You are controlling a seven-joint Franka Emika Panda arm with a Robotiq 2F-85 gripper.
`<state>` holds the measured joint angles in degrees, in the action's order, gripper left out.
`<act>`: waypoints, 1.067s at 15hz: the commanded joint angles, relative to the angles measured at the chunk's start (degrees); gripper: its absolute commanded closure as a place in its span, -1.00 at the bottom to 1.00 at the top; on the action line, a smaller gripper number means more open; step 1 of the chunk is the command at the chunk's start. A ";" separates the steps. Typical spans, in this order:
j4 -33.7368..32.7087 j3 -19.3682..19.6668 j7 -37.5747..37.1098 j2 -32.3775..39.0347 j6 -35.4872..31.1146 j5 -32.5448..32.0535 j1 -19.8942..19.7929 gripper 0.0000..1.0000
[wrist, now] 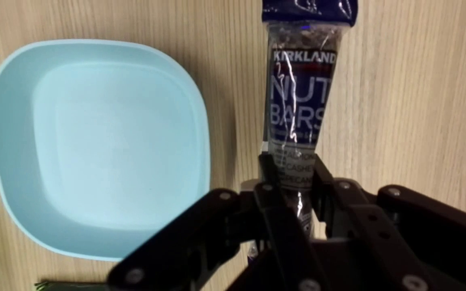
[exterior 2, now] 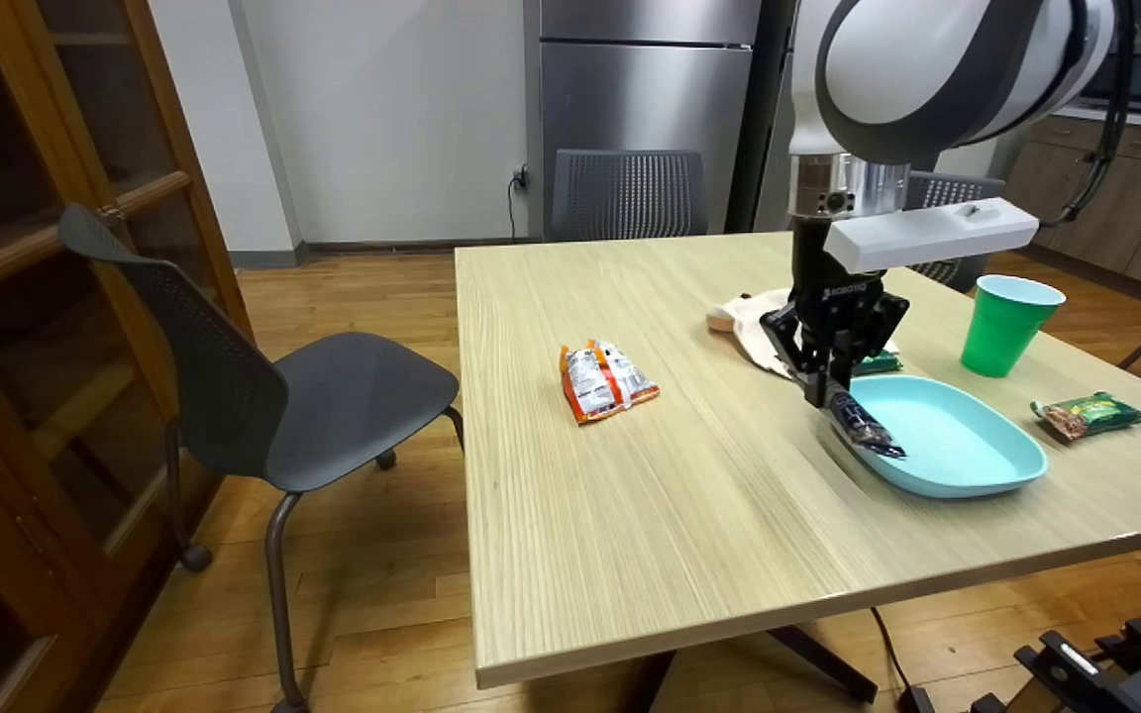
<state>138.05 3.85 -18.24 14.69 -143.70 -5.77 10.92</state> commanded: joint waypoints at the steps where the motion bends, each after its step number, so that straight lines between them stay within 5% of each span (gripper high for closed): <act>1: 0.76 0.59 3.50 -2.00 1.45 -1.59 -4.28 0.89; 7: -1.16 3.61 7.35 -0.15 0.97 -4.96 -9.05 0.89; 16: -4.46 3.53 8.32 7.39 -3.17 -5.14 -10.07 0.89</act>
<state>136.09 8.16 -11.45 19.45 -146.17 -11.37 1.66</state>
